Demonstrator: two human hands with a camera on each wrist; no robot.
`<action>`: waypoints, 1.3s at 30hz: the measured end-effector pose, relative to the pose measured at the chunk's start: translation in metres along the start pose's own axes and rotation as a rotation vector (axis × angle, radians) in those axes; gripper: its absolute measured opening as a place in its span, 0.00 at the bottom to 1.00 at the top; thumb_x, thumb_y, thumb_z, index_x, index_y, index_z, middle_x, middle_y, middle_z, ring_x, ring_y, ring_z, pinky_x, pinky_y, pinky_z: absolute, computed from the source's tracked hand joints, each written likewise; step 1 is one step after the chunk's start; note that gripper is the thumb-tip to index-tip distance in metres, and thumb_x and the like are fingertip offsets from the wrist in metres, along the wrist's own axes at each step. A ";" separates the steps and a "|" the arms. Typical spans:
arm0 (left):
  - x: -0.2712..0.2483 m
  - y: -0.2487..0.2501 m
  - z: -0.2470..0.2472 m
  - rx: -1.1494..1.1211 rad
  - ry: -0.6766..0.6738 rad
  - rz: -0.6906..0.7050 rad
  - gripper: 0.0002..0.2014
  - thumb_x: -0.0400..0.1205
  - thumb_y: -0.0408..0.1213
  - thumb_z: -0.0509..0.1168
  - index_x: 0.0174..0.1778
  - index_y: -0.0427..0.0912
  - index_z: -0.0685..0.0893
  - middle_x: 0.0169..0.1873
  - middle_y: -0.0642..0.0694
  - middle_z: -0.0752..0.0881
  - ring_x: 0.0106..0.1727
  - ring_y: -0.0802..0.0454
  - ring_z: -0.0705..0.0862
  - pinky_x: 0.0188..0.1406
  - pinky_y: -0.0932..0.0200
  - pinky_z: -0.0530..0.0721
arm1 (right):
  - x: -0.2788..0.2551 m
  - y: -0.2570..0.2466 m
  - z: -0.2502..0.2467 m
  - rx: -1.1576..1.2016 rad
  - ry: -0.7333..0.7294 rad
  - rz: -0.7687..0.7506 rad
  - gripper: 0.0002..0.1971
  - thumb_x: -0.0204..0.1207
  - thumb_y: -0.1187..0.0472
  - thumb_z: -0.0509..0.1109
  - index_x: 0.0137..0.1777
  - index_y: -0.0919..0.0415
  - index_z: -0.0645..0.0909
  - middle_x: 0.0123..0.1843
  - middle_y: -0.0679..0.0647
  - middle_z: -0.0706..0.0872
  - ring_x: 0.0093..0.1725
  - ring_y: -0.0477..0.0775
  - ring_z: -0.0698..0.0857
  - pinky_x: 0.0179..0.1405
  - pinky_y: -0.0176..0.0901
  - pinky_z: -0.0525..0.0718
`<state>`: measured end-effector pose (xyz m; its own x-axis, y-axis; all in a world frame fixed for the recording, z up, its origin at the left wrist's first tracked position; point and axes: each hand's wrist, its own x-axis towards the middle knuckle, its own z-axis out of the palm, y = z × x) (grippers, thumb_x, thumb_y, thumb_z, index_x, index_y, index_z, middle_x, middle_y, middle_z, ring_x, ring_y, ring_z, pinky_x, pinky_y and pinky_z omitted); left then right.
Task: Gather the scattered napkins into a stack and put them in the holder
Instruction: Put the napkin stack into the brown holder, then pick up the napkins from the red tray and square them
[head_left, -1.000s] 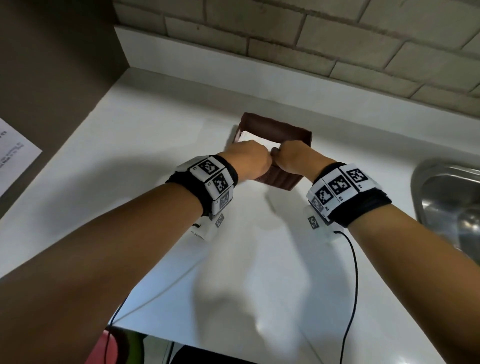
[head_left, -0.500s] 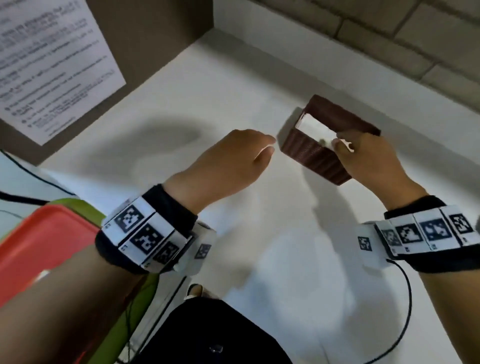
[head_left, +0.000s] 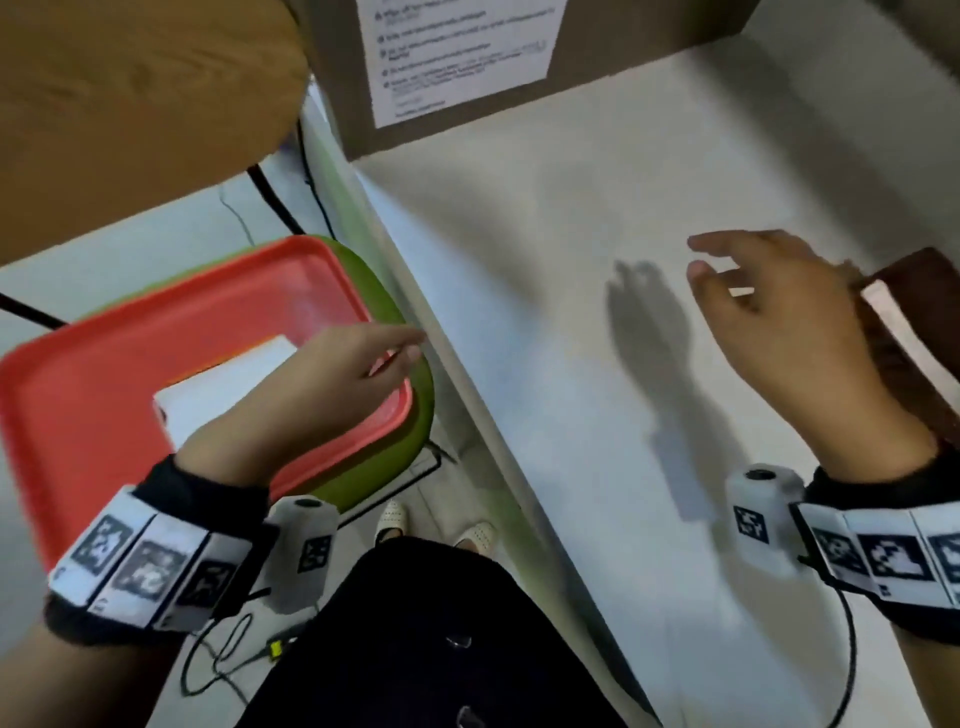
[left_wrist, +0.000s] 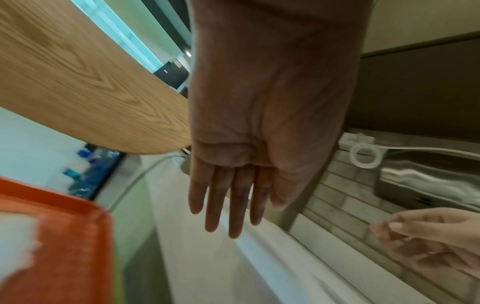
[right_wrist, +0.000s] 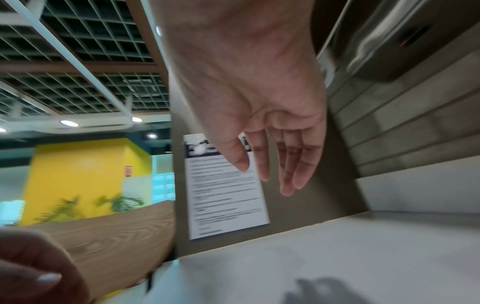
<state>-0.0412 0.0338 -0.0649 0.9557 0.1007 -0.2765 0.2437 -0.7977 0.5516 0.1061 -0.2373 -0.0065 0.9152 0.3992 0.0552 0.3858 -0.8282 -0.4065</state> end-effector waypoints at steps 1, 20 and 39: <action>-0.010 -0.013 -0.002 -0.009 0.019 -0.039 0.18 0.87 0.40 0.59 0.72 0.45 0.82 0.66 0.47 0.87 0.64 0.48 0.85 0.52 0.63 0.72 | 0.002 -0.011 0.006 0.010 -0.027 -0.022 0.16 0.83 0.55 0.61 0.67 0.54 0.81 0.67 0.56 0.82 0.47 0.47 0.82 0.53 0.42 0.79; -0.073 -0.178 0.022 0.051 0.202 -0.289 0.16 0.82 0.25 0.61 0.65 0.30 0.83 0.65 0.31 0.83 0.67 0.34 0.80 0.63 0.41 0.79 | -0.023 -0.207 0.219 0.084 -0.720 -0.272 0.20 0.83 0.58 0.61 0.73 0.62 0.75 0.68 0.61 0.82 0.66 0.60 0.81 0.66 0.49 0.75; -0.052 -0.185 0.050 0.286 -0.002 -0.464 0.35 0.82 0.21 0.57 0.85 0.38 0.54 0.74 0.32 0.72 0.77 0.32 0.69 0.51 0.43 0.83 | -0.016 -0.231 0.299 0.084 -0.721 0.212 0.41 0.72 0.46 0.73 0.83 0.47 0.58 0.78 0.53 0.75 0.78 0.68 0.66 0.71 0.58 0.67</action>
<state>-0.1440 0.1466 -0.1925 0.7580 0.4797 -0.4419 0.5848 -0.7999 0.1349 -0.0322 0.0648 -0.1858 0.6549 0.4173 -0.6301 0.1736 -0.8945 -0.4119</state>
